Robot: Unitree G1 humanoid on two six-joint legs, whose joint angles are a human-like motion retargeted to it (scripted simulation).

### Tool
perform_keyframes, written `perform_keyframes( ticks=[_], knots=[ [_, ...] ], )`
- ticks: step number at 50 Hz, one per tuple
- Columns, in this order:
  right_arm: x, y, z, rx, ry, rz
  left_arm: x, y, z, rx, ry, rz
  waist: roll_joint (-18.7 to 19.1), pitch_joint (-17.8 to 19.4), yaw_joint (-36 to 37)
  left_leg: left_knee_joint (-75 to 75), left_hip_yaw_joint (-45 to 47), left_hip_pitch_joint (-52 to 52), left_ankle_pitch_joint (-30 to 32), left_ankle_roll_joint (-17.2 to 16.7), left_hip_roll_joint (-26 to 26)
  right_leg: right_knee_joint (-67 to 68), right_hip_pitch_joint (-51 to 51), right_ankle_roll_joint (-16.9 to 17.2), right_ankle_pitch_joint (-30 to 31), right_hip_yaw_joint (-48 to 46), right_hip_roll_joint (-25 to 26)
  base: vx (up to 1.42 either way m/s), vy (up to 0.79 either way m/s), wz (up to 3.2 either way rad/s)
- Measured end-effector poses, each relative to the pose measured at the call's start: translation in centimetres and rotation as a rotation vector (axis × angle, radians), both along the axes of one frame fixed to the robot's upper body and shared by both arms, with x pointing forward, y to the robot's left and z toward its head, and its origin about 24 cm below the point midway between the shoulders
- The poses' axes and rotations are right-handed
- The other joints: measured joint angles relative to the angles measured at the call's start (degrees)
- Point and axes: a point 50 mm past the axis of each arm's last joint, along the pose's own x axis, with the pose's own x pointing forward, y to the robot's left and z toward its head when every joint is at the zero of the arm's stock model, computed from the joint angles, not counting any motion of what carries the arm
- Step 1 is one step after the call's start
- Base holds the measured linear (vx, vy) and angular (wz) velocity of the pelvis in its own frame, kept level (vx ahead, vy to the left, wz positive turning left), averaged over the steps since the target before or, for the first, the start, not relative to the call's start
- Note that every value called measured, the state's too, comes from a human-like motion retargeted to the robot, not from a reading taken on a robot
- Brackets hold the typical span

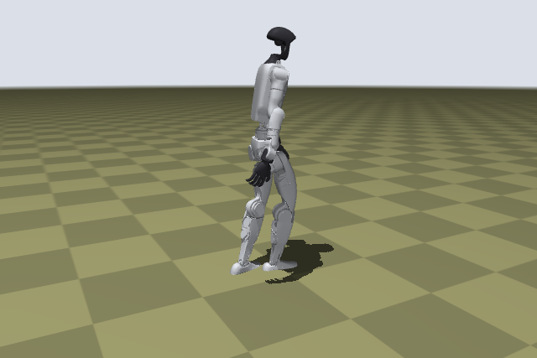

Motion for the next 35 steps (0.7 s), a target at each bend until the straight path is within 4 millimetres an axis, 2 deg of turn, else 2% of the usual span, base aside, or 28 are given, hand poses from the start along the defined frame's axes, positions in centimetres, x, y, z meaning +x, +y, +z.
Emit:
perform_keyframes(
  ticks=[1, 2, 3, 4, 5, 9, 10, 12, 16, 18, 20, 23, 25, 27, 28, 30, 32, 35],
  knots=[
    [-0.3, -0.2, 0.1, -0.006, 0.015, -0.006, 0.3, -0.2, 0.1, -0.002, -0.015, -0.009, 0.57, -0.02, 0.07, 1.34, -0.02, 0.19, -1.12, 0.0, 0.26, 2.59, -0.08, -1.27, -3.06, -7.24, -2.7, 0.58, -0.13, -0.2],
    [-0.7, -0.4, 0.1, -0.013, 0.028, -0.013, 0.5, -0.4, 0.2, -0.004, -0.025, -0.016, 1.01, 0.04, -0.13, 2.59, -0.07, 0.6, -2.06, 0.0, 0.4, 4.21, -0.09, -1.55, -4.63, -9.43, -3.74, 0.59, -0.08, 0.42],
    [-1.0, -0.6, 0.2, -0.022, 0.038, -0.021, 0.4, -0.7, 0.1, -0.006, -0.024, -0.02, 1.21, 0.23, -0.87, 3.64, -0.19, 1.48, -2.64, 0.0, 0.32, 3.87, 0.01, 0.13, -3.21, -1.55, -1.45, 0.58, 0.04, 0.41],
    [-1.3, -0.6, 0.2, -0.03, 0.048, -0.025, 0.0, -0.9, -0.2, -0.01, -0.012, -0.016, 1.7, 0.08, -1.23, 4.71, 0.9, 2.3, -2.42, 0.0, 0.61, 3.88, 0.8, 1.11, -3.41, 0.89, -0.75, 0.57, 0.16, 0.21],
    [-1.6, -0.7, 0.2, -0.037, 0.057, -0.027, -0.7, -1.1, -0.5, -0.016, 0.004, -0.008, 2.34, -0.24, -1.39, 5.79, 2.6, 3.1, -1.8, 0.0, 1.08, 4.05, 1.94, 1.74, -4.4, 0.61, -0.85, 0.55, 0.21, -0.03],
    [-1.4, 0.5, 0.0, -0.014, 0.054, -0.065, -4.2, -1.7, -2.1, -0.031, 0.096, 0.063, 2.66, -1.62, -2.21, 17.56, 6.68, 0.37, 10.08, 0.0, 3.57, -0.42, 7.19, 3.39, -5.73, -2.03, -3.65, 0.42, 0.2, -0.14],
    [-1.0, 0.9, -0.1, -0.003, 0.039, -0.082, -4.8, -1.9, -2.3, -0.034, 0.121, 0.074, 1.63, -1.53, -1.33, 23.01, 6.71, -0.64, 11.36, 0.0, 5.29, -1.26, 8.96, 3.56, -6.24, -0.91, -4.0, 0.61, -0.27, -0.67],
    [-0.2, 2.1, -0.4, 0.048, -0.004, -0.093, -6.3, -1.8, -2.8, -0.032, 0.182, 0.09, 0.55, -1.91, 0.92, 30.61, 8.27, -3.68, 8.59, 0.0, 6.62, -4.06, 11.36, 5.44, -5.45, -2.47, -6.22, 0.47, -0.05, -0.49],
    [3.0, 2.9, -0.5, 0.09, -0.112, -0.007, -9.0, -2.3, -3.5, -0.04, 0.271, 0.126, -0.22, -2.69, 4.56, 36.3, 11.47, -11.84, 4.26, 0.0, 7.26, -8.85, 13.17, 7.66, -2.86, -4.24, -9.78, 0.13, 0.23, -0.08],
    [5.3, 2.6, -0.3, 0.065, -0.183, 0.074, -10.5, -2.8, -3.9, -0.053, 0.321, 0.138, 0.28, -3.14, 4.12, 33.81, 11.9, -15.74, 2.92, 0.0, 6.77, -10.72, 13.66, 7.68, -2.03, -4.76, -10.4, 0.26, 0.22, 0.52],
    [8.0, 2.2, 0.2, 0.034, -0.272, 0.159, -11.7, -3.3, -4.1, -0.068, 0.367, 0.142, 1.13, -4.21, 1.18, 26.51, 10.69, -20.13, 3.43, -0.17, 3.9, -12.12, 13.14, 7.78, -1.85, -7.18, -11.39, 0.14, 0.26, 1.04],
    [11.5, 1.9, 1.1, 0.013, -0.388, 0.253, -13.3, -3.5, -4.3, -0.077, 0.436, 0.116, 4.07, -3.81, 0.62, 13.53, 3.39, -22.72, 6.34, -8.16, 0.82, -14.09, 15.1, 6.06, -2.99, -8.4, -7.86, 0.29, 0.1, 0.17],
    [13.2, 1.6, 1.7, 0.006, -0.447, 0.275, -13.9, -3.6, -4.3, -0.078, 0.473, 0.07, 5.83, -3.27, 1.12, 6.45, 0.89, -22.13, 10.01, -10.87, 0.3, -15.26, 17.04, 6.22, -3.58, -8.2, -5.85, 0.31, 0.07, -0.15],
    [14.2, 1.5, 2.1, 0.007, -0.478, 0.276, -14.4, -3.6, -4.3, -0.068, 0.496, 0.029, 6.24, -3.45, 1.53, 3.66, 1.43, -20.43, 13.17, -7.41, -0.4, -16.02, 19.09, 7.41, -4.21, -7.28, -5.43, 0.45, 0.08, -0.19],
    [14.4, 1.4, 2.3, 0.009, -0.483, 0.274, -14.7, -3.7, -4.3, -0.062, 0.506, 0.015, 5.63, -3.97, 1.85, 5.2, 1.8, -20.12, 11.28, -4.56, -1.28, -16.08, 19.88, 7.98, -4.64, -7.24, -6.35, 0.47, 0.04, -0.43],
    [14.7, 2.1, 2.2, 0.031, -0.483, 0.286, -15.4, -3.2, -4.3, -0.046, 0.521, 0.029, 5.2, -4.7, 2.12, 6.35, 2.86, -18.88, 6.84, -4.5, -0.35, -15.26, 20.66, 8.13, -5.21, -4.69, -5.68, 0.51, -0.03, -0.65],
    [14.6, 3.3, 2.0, 0.057, -0.478, 0.29, -16.1, -2.5, -4.2, -0.031, 0.526, 0.083, 4.88, -5.44, 0.57, 4.97, -2.1, -18.53, 7.84, -5.11, -1.06, -13.67, 20.96, 9.28, -5.03, -4.31, -4.29, 0.6, -0.1, -0.25],
    [13.8, 5.2, 1.5, 0.091, -0.483, 0.267, -16.3, -1.2, -3.9, -0.026, 0.518, 0.183, 3.72, -6.27, -3.05, 4.49, 0.5, -17.95, 10.02, -2.5, 1.72, -7.24, 18.53, 12.68, -1.12, -7.68, -4.92, 0.37, -0.2, 0.22]
  ],
)
